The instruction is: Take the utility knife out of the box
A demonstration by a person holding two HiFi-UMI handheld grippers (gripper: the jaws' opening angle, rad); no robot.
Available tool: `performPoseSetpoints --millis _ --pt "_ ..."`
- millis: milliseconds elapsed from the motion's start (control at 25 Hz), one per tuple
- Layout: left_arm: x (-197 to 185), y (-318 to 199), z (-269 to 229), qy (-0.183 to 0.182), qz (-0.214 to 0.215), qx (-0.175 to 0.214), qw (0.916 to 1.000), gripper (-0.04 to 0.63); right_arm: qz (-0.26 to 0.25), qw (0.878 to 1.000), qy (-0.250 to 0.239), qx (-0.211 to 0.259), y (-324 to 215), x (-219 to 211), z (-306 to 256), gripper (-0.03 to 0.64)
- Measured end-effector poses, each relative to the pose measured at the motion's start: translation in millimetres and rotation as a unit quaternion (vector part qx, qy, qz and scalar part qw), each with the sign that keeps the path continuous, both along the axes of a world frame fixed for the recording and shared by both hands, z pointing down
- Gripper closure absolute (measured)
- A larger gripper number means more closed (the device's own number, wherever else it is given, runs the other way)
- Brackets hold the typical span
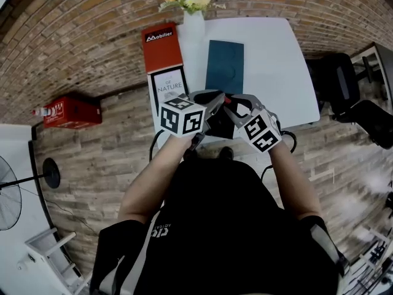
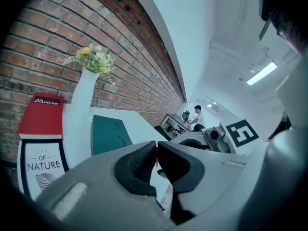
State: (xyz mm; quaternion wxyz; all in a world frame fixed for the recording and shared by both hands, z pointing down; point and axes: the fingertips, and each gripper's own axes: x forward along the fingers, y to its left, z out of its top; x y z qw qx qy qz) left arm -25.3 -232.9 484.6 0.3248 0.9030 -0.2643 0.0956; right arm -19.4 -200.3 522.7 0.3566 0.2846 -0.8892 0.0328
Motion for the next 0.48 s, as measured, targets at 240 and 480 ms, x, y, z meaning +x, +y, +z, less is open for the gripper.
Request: performPoseSetpoints --millis 240,480 --pt "-1.9 -6.8 -17.8 0.029 -0.037 -0.006 0.9989 0.578 0.036 0.998 0.007 0.058 -14.0 0.2 -5.1 0.515" --pt "-4.1 -5.2 -26.4 0.011 -0.027 0.027 0.9992 0.572 0.022 0.997 0.009 0.08 -15.8 -2.2 -13.2 0.56"
